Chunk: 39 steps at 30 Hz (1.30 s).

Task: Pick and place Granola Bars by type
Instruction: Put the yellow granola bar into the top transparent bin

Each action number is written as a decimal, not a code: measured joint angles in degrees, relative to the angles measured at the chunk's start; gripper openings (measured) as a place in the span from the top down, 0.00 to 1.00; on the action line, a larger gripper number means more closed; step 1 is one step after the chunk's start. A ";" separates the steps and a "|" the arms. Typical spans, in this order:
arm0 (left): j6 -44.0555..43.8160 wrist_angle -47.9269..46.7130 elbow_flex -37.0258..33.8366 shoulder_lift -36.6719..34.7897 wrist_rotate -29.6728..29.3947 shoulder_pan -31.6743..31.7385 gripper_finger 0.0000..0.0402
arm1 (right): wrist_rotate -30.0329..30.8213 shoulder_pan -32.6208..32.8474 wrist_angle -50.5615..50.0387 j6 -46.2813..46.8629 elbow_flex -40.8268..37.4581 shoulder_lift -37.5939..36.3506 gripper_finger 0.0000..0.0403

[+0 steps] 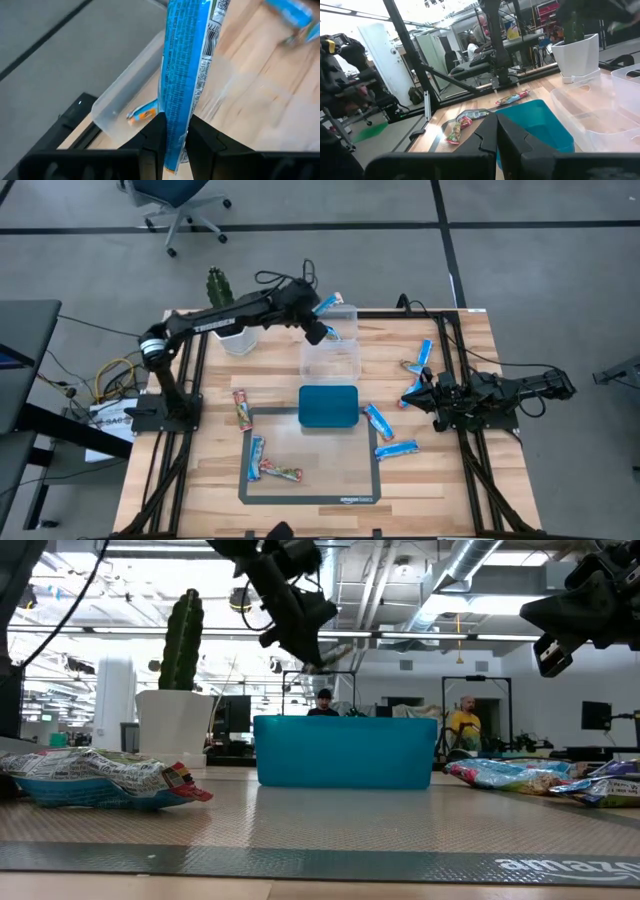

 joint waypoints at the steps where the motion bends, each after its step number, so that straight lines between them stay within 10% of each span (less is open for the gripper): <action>1: 0.50 -1.24 0.72 0.88 0.00 0.22 0.86 | 0.00 0.00 0.00 0.00 -0.02 -0.02 1.00; 24: 9.92 -2.96 3.34 7.97 -6.04 2.58 0.85 | 0.00 0.00 0.00 -0.01 -0.01 0.00 1.00; 39: 5.99 -3.35 3.33 7.54 -4.02 2.08 0.59 | 0.00 0.00 0.00 0.00 0.00 -0.02 1.00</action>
